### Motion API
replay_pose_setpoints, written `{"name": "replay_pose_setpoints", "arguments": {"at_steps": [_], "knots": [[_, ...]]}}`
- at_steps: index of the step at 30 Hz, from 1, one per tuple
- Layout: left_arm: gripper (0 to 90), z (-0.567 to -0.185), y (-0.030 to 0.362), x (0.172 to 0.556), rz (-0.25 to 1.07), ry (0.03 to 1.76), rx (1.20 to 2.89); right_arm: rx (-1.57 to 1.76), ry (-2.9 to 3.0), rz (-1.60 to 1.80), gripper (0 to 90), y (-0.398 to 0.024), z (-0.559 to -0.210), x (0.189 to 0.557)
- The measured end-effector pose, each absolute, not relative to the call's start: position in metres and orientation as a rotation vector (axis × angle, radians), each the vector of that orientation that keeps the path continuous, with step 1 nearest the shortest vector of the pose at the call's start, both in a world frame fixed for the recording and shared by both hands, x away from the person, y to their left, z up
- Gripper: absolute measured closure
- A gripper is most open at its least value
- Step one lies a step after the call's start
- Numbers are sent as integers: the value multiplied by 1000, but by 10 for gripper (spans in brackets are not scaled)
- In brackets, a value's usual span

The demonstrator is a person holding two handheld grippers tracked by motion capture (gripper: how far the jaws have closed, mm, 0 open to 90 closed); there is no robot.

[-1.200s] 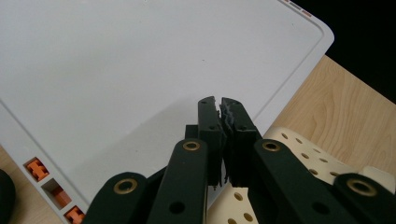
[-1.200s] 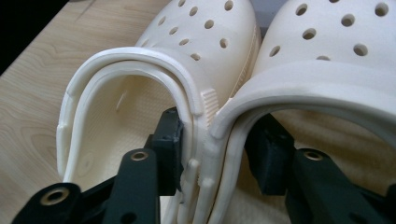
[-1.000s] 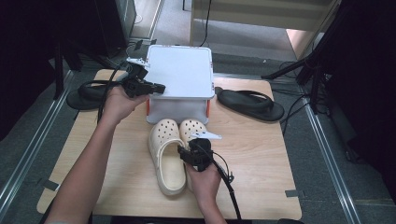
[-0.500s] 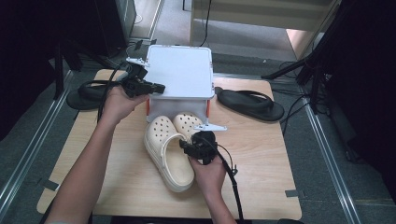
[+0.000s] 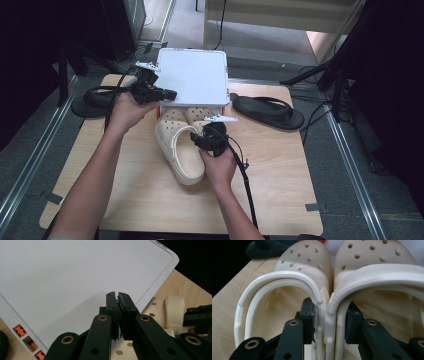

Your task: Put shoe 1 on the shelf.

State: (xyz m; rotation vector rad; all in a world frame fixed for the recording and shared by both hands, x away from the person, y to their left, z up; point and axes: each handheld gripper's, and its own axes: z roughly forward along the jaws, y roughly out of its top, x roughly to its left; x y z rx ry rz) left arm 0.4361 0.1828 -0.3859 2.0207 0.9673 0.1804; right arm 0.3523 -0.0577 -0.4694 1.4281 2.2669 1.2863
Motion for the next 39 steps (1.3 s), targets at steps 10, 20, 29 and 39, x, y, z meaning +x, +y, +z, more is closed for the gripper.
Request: {"name": "replay_pose_setpoints", "arguments": {"at_steps": [10, 20, 29, 39], "knots": [[879, -386, 183, 437, 179, 965, 2021, 1483, 2181, 1278, 685, -50, -479, 376], [880, -386, 183, 436, 179, 965, 2020, 1490, 2129, 1259, 683, -43, -483, 389], [881, -386, 183, 436, 174, 964, 2021, 1489, 2125, 1279, 630, -41, -487, 394], [881, -386, 184, 436, 176, 964, 2021, 1510, 2161, 1325, 535, -44, -484, 391]]}}
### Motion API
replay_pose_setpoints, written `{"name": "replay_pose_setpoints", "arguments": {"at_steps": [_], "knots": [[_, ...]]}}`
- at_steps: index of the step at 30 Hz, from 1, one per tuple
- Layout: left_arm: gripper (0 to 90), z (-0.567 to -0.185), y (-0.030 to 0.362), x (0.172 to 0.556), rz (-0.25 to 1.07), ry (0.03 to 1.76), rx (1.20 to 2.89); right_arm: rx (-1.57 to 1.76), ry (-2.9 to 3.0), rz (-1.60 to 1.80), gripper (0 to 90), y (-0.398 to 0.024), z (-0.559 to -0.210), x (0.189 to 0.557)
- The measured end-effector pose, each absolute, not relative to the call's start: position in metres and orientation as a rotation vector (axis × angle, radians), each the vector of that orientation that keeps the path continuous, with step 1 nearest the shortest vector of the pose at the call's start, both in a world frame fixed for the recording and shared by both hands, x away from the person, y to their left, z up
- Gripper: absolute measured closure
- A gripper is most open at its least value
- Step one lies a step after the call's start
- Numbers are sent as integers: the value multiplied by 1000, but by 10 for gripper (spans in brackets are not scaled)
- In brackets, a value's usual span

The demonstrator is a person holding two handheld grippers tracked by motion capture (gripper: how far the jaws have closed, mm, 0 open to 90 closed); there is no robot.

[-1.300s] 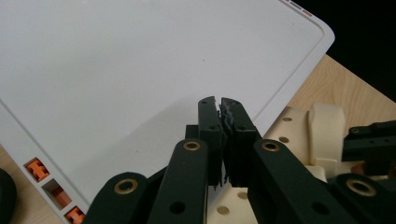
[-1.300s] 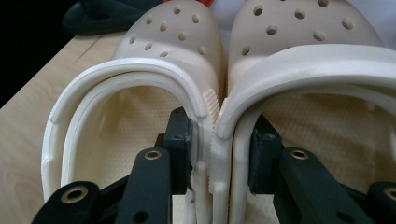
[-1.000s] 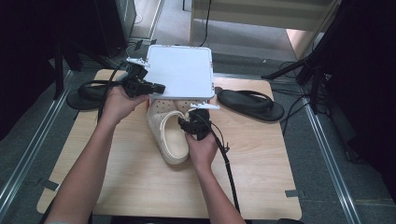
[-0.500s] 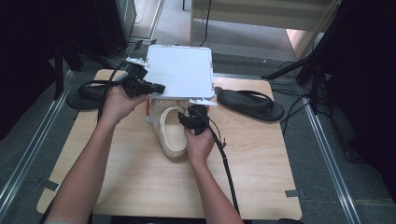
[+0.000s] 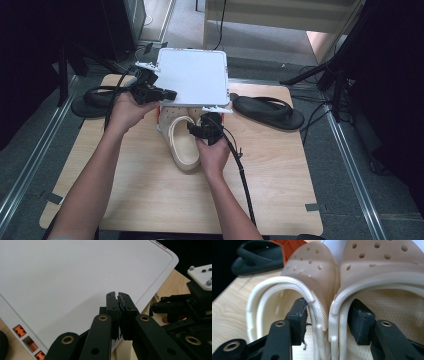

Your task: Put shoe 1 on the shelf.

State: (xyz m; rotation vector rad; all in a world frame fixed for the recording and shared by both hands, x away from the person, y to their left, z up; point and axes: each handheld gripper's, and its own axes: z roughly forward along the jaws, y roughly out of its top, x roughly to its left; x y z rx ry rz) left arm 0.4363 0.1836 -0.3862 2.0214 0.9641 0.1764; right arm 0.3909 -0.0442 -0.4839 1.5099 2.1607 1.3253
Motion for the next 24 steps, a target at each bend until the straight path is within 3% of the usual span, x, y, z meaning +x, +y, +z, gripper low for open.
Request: {"name": "replay_pose_setpoints", "arguments": {"at_steps": [16, 24], "knots": [[897, -386, 183, 437, 190, 977, 2022, 1427, 2199, 1422, 590, -72, -464, 357], [900, -386, 183, 436, 193, 982, 2022, 1323, 2255, 1404, 761, -80, -466, 329]]}}
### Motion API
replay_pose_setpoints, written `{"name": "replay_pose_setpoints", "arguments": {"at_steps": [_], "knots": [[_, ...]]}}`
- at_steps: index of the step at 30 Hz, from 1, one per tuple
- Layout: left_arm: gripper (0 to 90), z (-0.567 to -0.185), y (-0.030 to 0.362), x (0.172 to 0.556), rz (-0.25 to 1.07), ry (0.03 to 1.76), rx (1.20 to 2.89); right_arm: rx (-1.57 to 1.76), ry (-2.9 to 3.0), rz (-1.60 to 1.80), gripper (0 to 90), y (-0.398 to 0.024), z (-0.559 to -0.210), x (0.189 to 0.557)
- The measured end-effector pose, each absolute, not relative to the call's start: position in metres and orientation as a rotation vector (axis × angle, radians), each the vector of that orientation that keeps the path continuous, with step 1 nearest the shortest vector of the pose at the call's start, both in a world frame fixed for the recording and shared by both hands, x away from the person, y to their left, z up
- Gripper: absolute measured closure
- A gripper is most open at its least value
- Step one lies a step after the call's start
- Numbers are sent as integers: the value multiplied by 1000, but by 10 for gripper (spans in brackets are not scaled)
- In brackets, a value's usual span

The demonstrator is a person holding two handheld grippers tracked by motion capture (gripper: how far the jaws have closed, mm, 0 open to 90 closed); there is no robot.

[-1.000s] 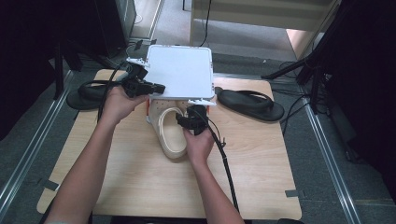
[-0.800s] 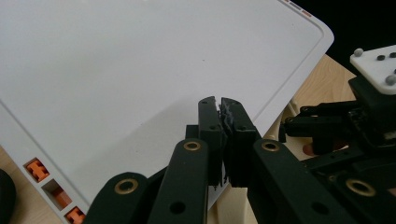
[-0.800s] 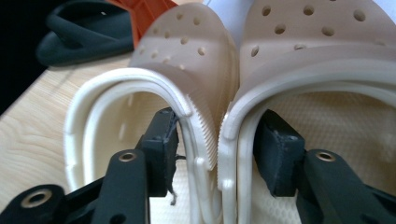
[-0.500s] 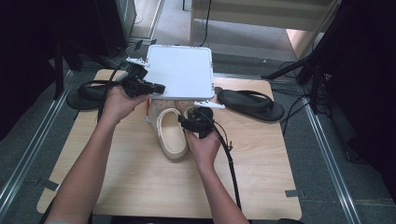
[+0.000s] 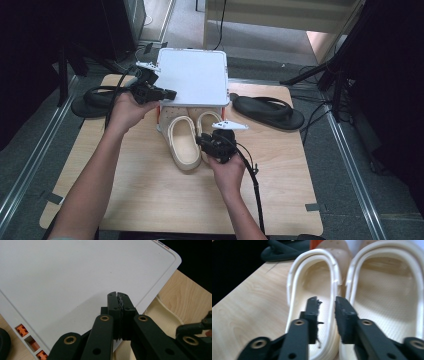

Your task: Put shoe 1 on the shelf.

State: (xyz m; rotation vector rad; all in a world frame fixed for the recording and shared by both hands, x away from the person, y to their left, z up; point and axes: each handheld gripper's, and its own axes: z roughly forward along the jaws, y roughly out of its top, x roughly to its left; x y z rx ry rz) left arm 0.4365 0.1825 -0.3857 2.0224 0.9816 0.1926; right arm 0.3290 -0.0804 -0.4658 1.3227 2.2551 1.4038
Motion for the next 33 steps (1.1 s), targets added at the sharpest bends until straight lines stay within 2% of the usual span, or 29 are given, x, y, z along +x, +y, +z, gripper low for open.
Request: {"name": "replay_pose_setpoints", "arguments": {"at_steps": [7, 21, 33], "knots": [[900, -386, 182, 436, 191, 983, 2023, 1288, 2295, 1414, 889, -82, -473, 312], [900, -386, 181, 435, 200, 982, 2025, 1254, 2395, 1336, 900, -78, -504, 277], [900, -385, 181, 435, 204, 983, 2026, 1253, 2447, 1274, 900, -68, -524, 275]]}}
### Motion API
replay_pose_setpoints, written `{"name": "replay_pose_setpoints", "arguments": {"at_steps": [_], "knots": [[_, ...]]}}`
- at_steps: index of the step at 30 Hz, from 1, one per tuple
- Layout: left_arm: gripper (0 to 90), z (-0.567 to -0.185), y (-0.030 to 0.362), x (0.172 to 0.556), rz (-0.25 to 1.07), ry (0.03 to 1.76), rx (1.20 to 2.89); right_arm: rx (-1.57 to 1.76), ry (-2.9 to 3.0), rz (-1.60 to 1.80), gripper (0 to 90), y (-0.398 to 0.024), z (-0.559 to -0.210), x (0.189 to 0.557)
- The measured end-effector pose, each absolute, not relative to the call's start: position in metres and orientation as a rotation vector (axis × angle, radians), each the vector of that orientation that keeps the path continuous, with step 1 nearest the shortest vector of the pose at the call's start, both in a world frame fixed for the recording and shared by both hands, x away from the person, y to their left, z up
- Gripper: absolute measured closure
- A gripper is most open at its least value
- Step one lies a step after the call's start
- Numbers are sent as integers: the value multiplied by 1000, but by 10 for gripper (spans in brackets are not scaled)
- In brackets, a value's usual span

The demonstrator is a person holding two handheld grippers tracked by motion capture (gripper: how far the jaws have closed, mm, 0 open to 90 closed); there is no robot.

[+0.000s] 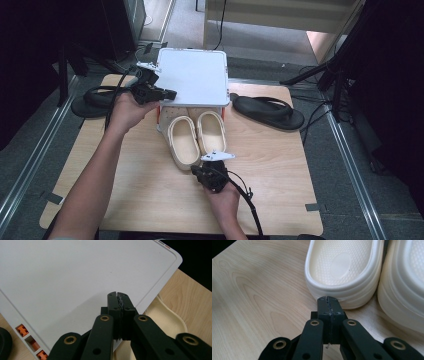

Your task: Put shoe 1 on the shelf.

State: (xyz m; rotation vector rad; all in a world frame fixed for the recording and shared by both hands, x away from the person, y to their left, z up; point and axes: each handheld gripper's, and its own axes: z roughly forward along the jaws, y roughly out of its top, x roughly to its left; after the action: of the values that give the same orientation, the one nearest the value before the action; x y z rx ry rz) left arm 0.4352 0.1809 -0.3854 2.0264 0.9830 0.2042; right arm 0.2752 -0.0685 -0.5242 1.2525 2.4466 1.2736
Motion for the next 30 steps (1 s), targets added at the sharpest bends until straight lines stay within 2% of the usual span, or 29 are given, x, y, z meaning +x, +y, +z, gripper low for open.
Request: {"name": "replay_pose_setpoints", "arguments": {"at_steps": [16, 30], "knots": [[900, -385, 180, 435, 202, 988, 2028, 1251, 2418, 1311, 900, -56, -516, 287], [900, -384, 180, 435, 204, 990, 2036, 1263, 2411, 1256, 900, -25, -509, 314]]}}
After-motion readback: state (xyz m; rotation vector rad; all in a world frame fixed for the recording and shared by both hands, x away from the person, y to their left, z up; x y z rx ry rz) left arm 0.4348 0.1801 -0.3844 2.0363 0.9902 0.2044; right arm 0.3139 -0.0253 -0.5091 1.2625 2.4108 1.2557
